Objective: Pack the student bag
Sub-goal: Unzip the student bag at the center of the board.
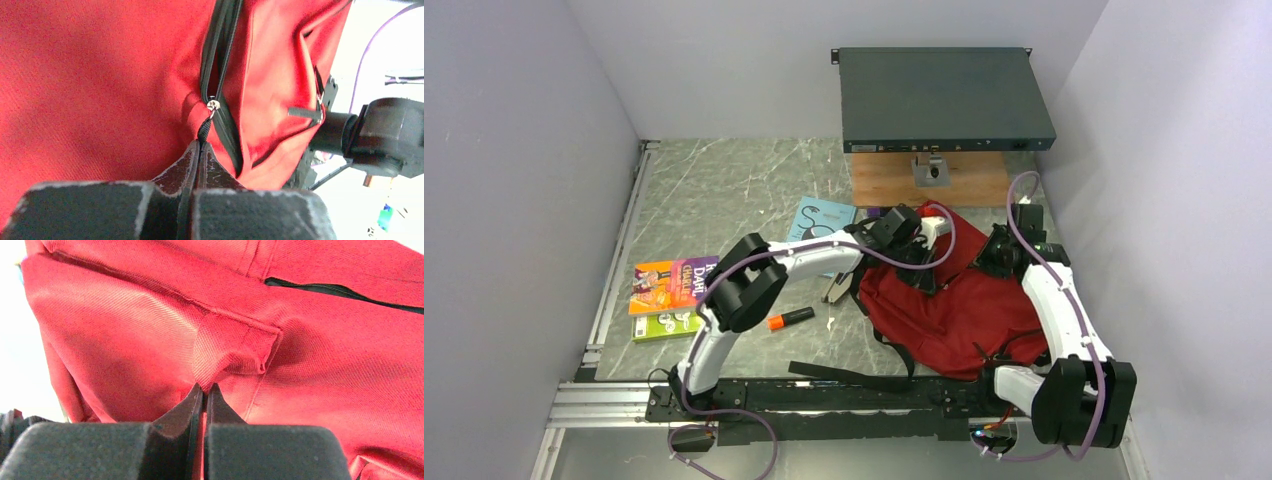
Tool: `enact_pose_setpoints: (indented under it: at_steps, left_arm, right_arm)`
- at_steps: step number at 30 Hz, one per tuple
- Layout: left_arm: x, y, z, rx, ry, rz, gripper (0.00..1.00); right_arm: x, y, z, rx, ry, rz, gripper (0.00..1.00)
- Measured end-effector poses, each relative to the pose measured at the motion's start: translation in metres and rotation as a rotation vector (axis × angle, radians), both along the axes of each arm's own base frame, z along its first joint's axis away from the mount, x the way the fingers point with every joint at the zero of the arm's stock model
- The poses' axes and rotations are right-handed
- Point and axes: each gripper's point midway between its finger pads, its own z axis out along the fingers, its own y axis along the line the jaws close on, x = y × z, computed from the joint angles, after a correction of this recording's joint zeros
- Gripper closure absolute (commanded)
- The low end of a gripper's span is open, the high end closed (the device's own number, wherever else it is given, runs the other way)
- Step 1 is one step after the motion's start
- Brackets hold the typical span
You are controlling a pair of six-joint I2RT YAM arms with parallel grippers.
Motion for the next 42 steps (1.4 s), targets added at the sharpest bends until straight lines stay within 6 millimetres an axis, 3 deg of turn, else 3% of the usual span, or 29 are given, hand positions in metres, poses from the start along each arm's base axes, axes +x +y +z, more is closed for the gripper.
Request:
enact_pose_setpoints:
  at_steps: [11,18,22,23,28,33,42]
  left_arm:
    - [-0.063,0.043,-0.01,0.076,0.055,-0.029,1.0]
    - [-0.058,0.038,-0.005,0.06,0.058,-0.016,1.0]
    - [-0.045,0.017,0.004,0.057,0.056,-0.018,1.0]
    - [-0.04,0.01,0.006,0.053,0.052,-0.015,1.0]
    - [-0.018,-0.004,0.006,0.058,0.057,0.007,1.0]
    - [-0.005,0.004,0.003,0.076,0.086,0.038,1.0]
    - [-0.019,0.006,-0.009,0.067,0.171,0.031,1.0]
  right_arm:
    - [0.015,-0.022,0.01,-0.047,-0.007,-0.084,1.0]
    - [0.013,-0.033,0.009,-0.102,0.001,-0.109,1.0]
    - [0.013,-0.048,0.01,-0.17,0.001,-0.139,1.0]
    - [0.013,-0.053,0.011,-0.194,0.0,-0.15,0.97]
    - [0.011,-0.061,0.017,-0.233,-0.019,-0.165,0.63]
    - [0.007,-0.047,0.016,-0.205,-0.034,-0.106,0.35]
    - [0.005,-0.008,-0.016,-0.162,0.047,0.04,0.2]
